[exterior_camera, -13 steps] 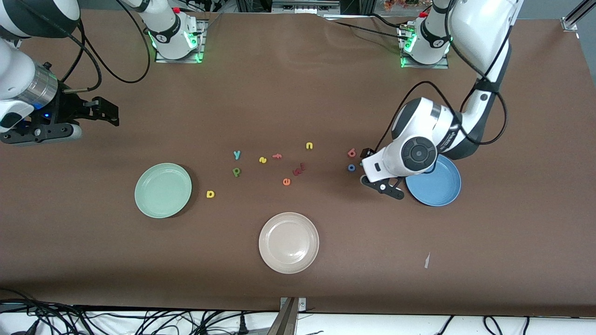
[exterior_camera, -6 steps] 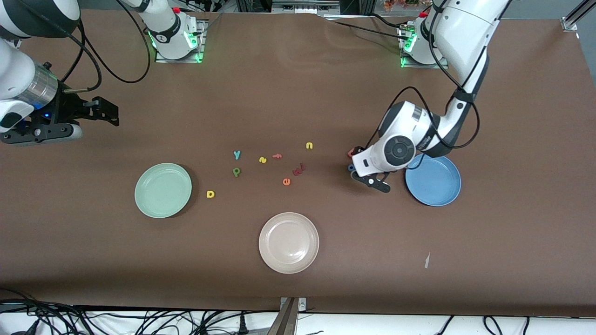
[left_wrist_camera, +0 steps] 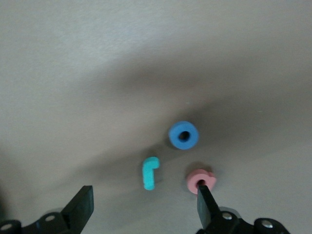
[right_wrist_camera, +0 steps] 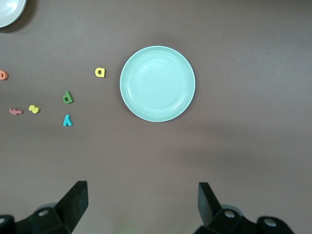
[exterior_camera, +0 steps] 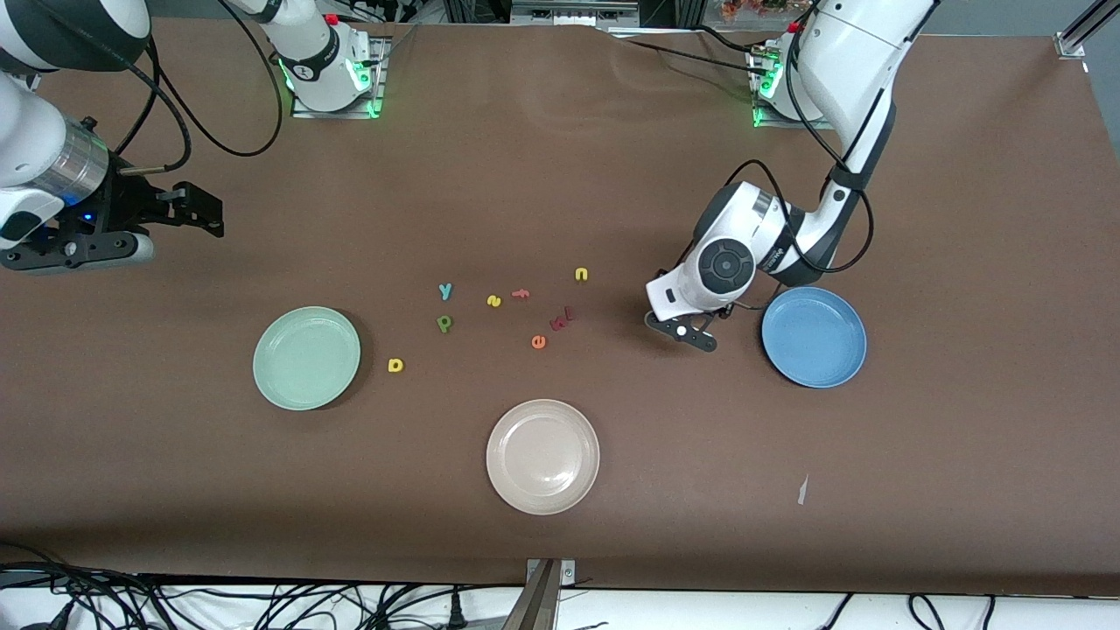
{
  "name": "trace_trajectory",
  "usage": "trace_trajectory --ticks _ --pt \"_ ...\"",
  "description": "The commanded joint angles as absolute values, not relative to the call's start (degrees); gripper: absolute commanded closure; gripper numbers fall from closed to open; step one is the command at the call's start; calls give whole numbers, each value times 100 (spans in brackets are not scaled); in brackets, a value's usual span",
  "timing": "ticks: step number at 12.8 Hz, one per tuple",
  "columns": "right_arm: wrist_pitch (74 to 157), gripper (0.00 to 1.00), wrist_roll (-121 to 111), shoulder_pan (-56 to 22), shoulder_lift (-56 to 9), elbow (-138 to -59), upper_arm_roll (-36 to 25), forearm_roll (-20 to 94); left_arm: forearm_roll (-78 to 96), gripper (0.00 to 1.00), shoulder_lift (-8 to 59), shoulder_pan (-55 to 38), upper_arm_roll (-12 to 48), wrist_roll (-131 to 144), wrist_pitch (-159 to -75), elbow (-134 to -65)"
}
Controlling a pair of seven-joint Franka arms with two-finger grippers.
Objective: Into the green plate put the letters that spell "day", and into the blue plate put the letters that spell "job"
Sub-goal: 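Grasp the teal r with the left gripper and lift it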
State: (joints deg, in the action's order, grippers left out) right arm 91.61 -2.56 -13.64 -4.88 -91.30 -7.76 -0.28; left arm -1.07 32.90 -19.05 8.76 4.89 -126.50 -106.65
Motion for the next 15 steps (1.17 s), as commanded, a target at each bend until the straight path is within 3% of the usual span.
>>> trace_trajectory --ticks 1,2,9,12,15 --pt "9053 1 -211 -1380 -518 -9018 -782 -44 -229 42 3199 -1828 896 492 -12884 -10907" --pt "9053 1 -211 -1380 -519 -9018 -782 -44 -229 47 3234 -1828 896 492 -12954 -10916" --pt "9079 0 -176 -1415 -519 -9009 -773 -26 -229 49 3357 -1854 896 492 -13393 -11082" --pt "9123 0 -123 -1546 -580 -9026 -773 -18 -229 97 3331 -1846 896 483 -13377 -11083" --pt "9202 0 167 -1722 -764 -9009 -773 43 -246 100 3209 -1846 896 475 -12993 -11013"
